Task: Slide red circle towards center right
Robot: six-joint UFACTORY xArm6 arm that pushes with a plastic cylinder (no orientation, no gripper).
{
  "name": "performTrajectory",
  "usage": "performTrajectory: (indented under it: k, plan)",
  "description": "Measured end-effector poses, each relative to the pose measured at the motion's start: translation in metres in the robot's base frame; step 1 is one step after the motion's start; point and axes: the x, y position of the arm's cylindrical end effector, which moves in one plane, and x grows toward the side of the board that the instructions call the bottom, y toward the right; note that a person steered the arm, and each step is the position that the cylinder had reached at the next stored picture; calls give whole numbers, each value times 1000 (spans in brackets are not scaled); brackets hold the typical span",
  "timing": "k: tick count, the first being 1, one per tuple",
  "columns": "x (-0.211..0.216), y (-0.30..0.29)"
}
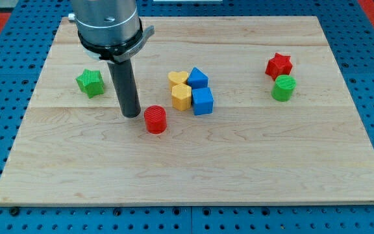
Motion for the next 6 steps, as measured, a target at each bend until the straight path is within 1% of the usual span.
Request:
performTrajectory:
  k: [1,2,6]
  plan:
    - [12,-7]
    - [12,-7]
    - [17,105]
